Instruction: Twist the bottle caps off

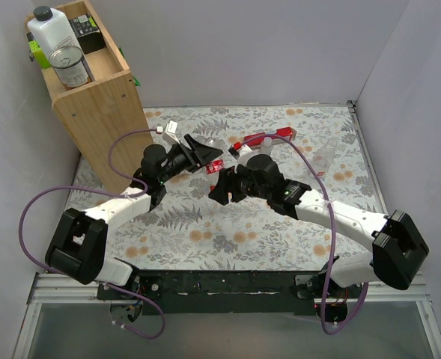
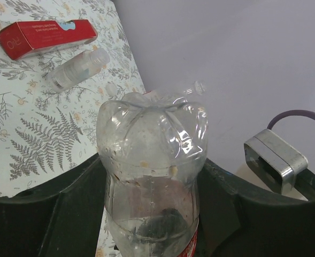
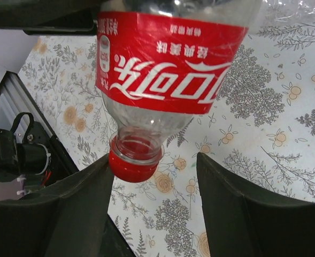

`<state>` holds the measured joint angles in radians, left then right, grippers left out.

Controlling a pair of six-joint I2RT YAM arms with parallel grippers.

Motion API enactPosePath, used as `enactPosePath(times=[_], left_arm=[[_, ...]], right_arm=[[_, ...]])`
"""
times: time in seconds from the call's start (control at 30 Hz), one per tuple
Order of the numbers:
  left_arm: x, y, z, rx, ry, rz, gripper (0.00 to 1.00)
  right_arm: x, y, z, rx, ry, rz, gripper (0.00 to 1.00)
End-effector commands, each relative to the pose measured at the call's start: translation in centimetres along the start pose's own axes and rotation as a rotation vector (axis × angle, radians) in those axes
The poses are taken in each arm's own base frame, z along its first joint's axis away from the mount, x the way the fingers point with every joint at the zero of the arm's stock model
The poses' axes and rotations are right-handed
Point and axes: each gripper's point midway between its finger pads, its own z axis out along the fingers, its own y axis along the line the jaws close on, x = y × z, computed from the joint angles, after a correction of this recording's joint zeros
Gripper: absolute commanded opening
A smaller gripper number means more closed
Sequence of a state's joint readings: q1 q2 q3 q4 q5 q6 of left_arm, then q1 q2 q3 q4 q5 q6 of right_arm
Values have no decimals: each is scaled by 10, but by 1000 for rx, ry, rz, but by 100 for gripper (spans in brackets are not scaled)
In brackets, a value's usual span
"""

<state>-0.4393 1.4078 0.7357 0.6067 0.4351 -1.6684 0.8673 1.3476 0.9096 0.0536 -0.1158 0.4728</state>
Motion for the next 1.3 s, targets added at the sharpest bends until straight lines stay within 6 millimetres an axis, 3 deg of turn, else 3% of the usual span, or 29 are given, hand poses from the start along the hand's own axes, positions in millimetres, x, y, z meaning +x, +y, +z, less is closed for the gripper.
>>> enactPosePath(times=[0.0, 0.27, 0.37, 0.43, 0.47, 0.5, 0.57, 0.6, 0.67, 0.87, 1.0, 1.03, 1.13, 1.27], left_arm=[[-4, -22, -9, 64, -9, 15, 53], [-3, -24, -10, 79, -8, 7, 53], [-3, -25, -11, 83, -7, 7, 53], [-2, -25, -11, 85, -8, 8, 54], [-1, -25, -11, 88, -4, 9, 59], [-1, -27, -12, 93, -1, 15, 65], [-1, -29, -12, 101, 1, 28, 83], [-2, -30, -12, 104, 1, 36, 98], [-6, -35, -11, 108, -1, 70, 98], [-21, -44, -17, 82, -52, 198, 98], [-26, -48, -20, 67, -52, 293, 98], [-24, -47, -21, 66, -41, 315, 98], [-7, -60, -28, 159, 52, 438, 98], [30, -72, -44, 312, 255, 593, 98]], right_arm=[[-38, 23, 0, -64, -100, -38, 69], [-38, 16, 5, -32, -95, -34, 66], [-34, 14, 9, -30, -79, -23, 56], [-33, 11, 9, -15, -83, -15, 42], [-34, 11, 9, -13, -89, -15, 29], [-36, 10, 6, -5, -100, -14, 21], [-35, 7, 3, 20, -95, -13, 2], [-37, 5, -2, 37, -102, -15, 1], [-37, 2, -8, 61, -90, -18, 1], [6, -20, -49, 138, 83, 13, 1], [28, -9, -95, 82, 215, 30, 1], [43, -10, -108, 89, 288, 42, 1], [60, 2, -139, 38, 405, 80, 1], [80, 20, -164, -57, 532, 135, 1]])
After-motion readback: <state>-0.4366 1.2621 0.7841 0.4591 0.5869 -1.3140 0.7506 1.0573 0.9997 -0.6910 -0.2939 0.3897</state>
